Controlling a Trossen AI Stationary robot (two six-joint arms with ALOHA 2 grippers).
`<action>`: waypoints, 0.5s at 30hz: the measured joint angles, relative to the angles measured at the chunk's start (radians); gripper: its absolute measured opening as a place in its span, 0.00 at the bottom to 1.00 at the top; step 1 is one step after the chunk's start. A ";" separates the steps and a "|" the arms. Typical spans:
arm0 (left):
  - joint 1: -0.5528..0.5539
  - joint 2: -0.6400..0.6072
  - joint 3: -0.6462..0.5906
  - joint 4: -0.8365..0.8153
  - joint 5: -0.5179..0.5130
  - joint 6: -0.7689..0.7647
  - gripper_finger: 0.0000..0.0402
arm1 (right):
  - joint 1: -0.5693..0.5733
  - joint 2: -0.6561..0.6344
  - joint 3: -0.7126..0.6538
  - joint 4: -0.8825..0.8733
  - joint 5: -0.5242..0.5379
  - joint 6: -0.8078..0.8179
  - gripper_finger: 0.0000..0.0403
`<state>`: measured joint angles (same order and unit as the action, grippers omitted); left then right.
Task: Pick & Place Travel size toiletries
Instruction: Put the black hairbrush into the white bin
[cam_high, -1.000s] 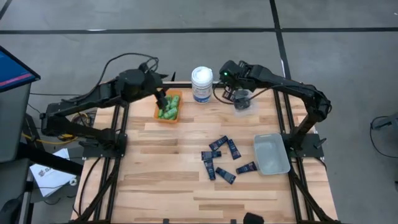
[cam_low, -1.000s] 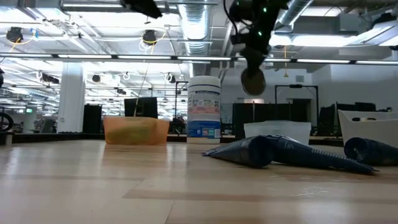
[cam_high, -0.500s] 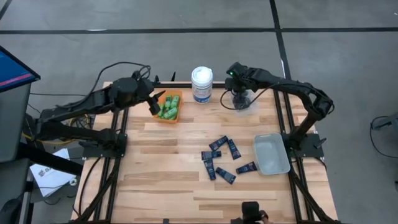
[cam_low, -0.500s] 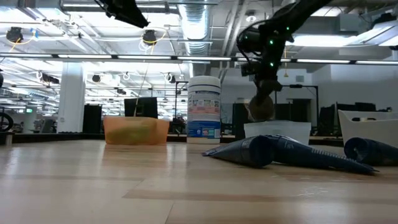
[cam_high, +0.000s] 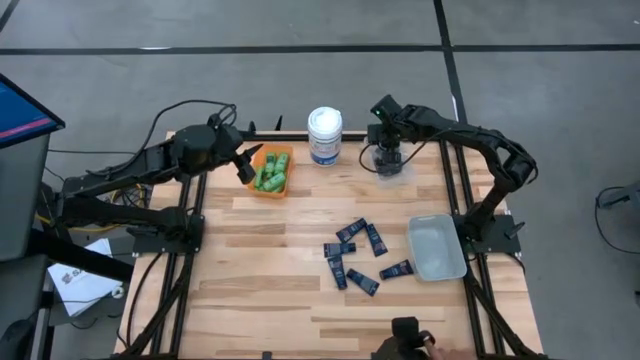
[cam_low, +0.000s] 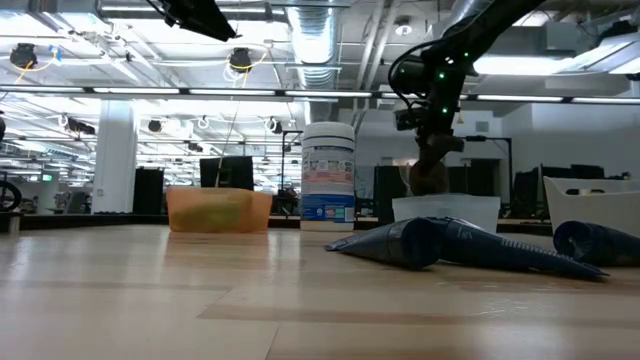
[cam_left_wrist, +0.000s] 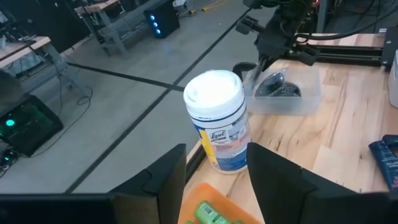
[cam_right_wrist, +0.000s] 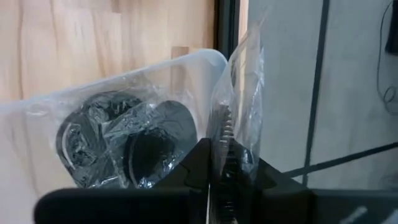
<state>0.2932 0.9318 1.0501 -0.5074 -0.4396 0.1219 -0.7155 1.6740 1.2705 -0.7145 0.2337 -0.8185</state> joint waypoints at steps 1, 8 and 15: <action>0.000 0.000 0.000 0.000 0.000 0.000 0.41 | 0.001 0.000 0.000 0.001 0.000 -0.014 0.09; 0.000 0.000 0.000 0.000 -0.001 -0.007 0.40 | -0.008 0.000 0.000 -0.017 0.014 -0.086 0.06; 0.000 0.000 0.000 0.000 -0.002 -0.008 0.40 | -0.009 0.019 0.000 -0.030 0.015 -0.104 0.11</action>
<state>0.2932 0.9318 1.0504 -0.5075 -0.4412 0.1135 -0.7242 1.6931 1.2706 -0.7442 0.2490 -0.9227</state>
